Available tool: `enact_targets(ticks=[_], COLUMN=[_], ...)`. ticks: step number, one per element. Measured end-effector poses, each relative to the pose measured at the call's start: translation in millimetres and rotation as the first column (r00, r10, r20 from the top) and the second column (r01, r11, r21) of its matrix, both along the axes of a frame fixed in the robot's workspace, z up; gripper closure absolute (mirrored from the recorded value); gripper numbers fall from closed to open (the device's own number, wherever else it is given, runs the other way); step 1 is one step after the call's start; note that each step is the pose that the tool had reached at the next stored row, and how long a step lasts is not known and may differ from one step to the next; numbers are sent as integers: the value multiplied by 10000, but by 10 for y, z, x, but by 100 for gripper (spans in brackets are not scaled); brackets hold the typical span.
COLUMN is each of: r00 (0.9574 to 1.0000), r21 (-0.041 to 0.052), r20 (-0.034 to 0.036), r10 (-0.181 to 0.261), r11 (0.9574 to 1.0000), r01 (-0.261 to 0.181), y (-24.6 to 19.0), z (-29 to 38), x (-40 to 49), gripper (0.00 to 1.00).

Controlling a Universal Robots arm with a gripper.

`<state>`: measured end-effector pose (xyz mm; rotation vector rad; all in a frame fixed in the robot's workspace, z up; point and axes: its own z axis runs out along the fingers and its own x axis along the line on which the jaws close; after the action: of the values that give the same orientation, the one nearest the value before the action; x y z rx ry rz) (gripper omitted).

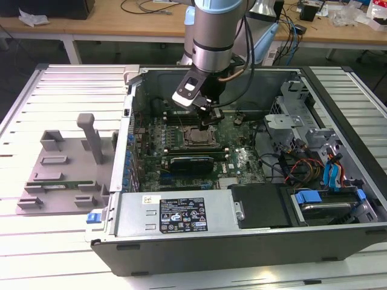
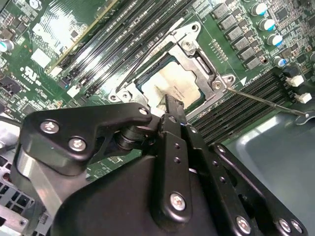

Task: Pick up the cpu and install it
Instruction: 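Install the first cpu locking lever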

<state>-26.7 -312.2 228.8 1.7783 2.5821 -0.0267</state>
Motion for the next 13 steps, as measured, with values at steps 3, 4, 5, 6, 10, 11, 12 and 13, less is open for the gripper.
enact_targets(ticks=[3, 4, 5, 6, 10, 11, 12, 13], r00=[9994, 9991, 9985, 9974, 9939, 9923, 9912, 9905], r21=[0, 1, 0, 0, 0, 0, 1, 0], r20=[0, 1, 1, 1, 1, 1, 1, 1], r10=[350, 419, 542, 725, 1107, 1242, 1322, 1377], r11=[9994, 9991, 9985, 9974, 9939, 9923, 9912, 9905], r01=[-350, -419, -542, -725, -1107, -1242, -1322, -1377], y=[0, 0, 0, 0, 0, 0, 0, 0], z=[0, 0, 0, 0, 0, 0, 0, 0], x=[0, 0, 0, 0, 0, 0, 0, 0], gripper=[89, 89, 89, 89, 89, 89, 89, 89])
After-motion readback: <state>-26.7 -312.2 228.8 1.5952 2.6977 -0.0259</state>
